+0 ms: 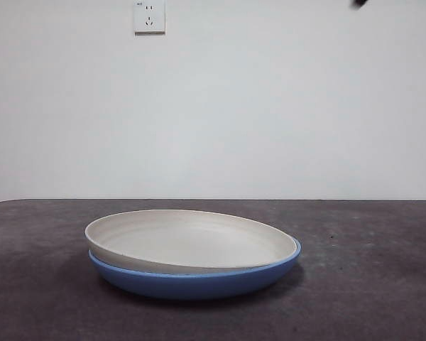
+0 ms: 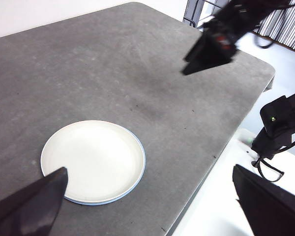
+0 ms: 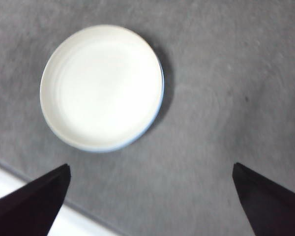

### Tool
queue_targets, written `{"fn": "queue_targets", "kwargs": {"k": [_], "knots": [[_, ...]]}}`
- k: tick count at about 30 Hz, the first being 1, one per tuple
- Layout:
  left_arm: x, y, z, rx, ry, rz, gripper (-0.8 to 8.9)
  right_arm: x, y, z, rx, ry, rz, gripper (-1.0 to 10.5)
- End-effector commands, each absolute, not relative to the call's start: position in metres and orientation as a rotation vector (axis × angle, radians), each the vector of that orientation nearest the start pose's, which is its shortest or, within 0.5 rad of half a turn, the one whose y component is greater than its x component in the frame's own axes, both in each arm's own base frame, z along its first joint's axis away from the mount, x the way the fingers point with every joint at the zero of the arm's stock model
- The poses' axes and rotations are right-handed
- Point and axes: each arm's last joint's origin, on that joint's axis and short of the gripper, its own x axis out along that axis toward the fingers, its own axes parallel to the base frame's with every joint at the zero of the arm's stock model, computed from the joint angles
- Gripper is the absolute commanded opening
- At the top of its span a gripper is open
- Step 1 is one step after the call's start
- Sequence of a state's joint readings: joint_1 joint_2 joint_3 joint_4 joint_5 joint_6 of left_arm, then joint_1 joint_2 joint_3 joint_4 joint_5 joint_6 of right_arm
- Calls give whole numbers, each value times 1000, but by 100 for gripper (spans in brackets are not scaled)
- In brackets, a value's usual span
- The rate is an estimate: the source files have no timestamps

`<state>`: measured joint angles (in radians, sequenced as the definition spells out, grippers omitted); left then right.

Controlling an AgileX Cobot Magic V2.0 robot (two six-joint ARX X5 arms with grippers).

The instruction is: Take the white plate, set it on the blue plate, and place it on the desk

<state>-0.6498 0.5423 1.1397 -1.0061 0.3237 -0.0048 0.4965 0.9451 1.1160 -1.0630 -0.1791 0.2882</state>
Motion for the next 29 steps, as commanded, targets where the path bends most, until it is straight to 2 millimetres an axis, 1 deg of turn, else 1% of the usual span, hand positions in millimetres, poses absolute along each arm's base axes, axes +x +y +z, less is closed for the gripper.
{"fn": "queue_targets", "kwargs": {"k": [1,8,16,20,24,25,26,27,28,29], "knots": [[34,-38,393,76,402,-973,531,117,70,353,96,957,509,594],[34,-38,393,75,403,-972,531,71,45,359,101,927,516,594],[34,-38,392,74,409,-972,531,27,21,361,107,826,545,593],[34,-38,392,74,409,-972,531,17,15,361,119,787,562,593],[34,-38,392,74,408,-972,519,15,14,361,120,776,564,593],[34,-38,392,75,409,-972,490,15,14,361,121,776,563,593],[34,-38,392,75,410,-972,427,15,14,361,121,774,564,588],[34,-38,392,76,414,-972,317,15,14,361,122,771,564,561],[34,-38,391,76,420,-971,149,15,14,361,123,769,565,458],[34,-38,391,79,423,-971,-20,15,14,361,122,770,564,318]]}}
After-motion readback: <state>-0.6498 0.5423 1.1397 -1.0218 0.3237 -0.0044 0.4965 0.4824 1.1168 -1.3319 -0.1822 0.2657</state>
